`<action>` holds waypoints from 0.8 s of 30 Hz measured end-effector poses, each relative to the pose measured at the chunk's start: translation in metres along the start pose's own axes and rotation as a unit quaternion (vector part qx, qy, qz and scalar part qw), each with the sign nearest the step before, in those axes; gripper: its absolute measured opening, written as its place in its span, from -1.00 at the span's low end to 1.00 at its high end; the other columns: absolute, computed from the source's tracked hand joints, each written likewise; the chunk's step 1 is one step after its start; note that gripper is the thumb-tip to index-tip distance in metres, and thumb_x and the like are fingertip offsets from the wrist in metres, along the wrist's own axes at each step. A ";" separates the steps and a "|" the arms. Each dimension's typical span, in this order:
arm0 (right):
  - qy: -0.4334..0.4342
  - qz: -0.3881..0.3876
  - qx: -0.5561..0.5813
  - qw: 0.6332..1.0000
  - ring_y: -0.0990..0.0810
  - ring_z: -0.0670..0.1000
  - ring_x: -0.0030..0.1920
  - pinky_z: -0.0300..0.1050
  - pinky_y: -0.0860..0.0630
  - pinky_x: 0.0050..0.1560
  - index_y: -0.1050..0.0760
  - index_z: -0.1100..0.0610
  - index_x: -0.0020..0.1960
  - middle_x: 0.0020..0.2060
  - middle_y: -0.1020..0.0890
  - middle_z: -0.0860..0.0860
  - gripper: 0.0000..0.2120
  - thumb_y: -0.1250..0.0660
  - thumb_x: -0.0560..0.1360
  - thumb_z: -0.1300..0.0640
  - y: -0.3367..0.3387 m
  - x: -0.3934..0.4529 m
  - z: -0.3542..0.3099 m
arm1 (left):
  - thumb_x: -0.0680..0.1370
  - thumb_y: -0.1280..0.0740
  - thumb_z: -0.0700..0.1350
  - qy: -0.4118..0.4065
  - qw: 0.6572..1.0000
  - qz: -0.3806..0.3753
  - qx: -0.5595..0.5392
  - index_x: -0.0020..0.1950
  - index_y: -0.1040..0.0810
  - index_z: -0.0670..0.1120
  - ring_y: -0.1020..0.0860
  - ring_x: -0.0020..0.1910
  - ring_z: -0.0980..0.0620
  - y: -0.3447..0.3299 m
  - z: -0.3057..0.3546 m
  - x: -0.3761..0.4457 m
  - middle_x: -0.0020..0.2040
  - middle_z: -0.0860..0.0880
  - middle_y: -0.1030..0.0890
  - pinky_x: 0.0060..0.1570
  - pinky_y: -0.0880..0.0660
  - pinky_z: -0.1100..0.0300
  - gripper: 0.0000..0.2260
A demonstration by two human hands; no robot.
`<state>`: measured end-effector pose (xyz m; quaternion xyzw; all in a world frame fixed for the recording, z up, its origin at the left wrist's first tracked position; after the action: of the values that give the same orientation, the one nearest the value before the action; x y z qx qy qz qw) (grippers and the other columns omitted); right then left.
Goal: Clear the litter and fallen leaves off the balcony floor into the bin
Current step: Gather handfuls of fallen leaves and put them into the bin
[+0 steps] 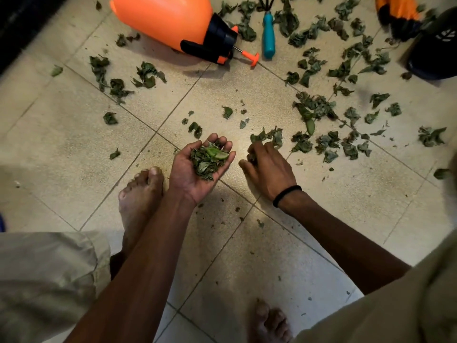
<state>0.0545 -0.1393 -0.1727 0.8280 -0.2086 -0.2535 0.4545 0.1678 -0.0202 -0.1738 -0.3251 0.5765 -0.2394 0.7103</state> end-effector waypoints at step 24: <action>-0.008 0.097 -0.204 0.974 -0.50 0.14 -0.06 -0.01 -0.50 -0.30 -0.33 0.09 0.20 0.05 -0.46 0.14 -0.45 0.01 0.62 -0.38 0.020 0.049 0.019 | 0.66 -0.13 -0.07 -0.001 1.000 0.011 0.002 0.14 -0.60 -0.21 -0.60 0.21 -0.17 0.004 -0.012 -0.006 0.11 -0.20 -0.62 0.39 -0.45 -0.14 -0.69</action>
<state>0.0796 -0.1901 -0.1750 0.6915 -0.2353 -0.2520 0.6348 0.1546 -0.0156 -0.1745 -0.3178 0.5787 -0.2324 0.7142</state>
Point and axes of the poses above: each hand's wrist, its own x-axis towards the middle knuckle, its own y-axis out of the back of the hand, z = x × y, the point moved 6 cm from there along x, towards the middle knuckle
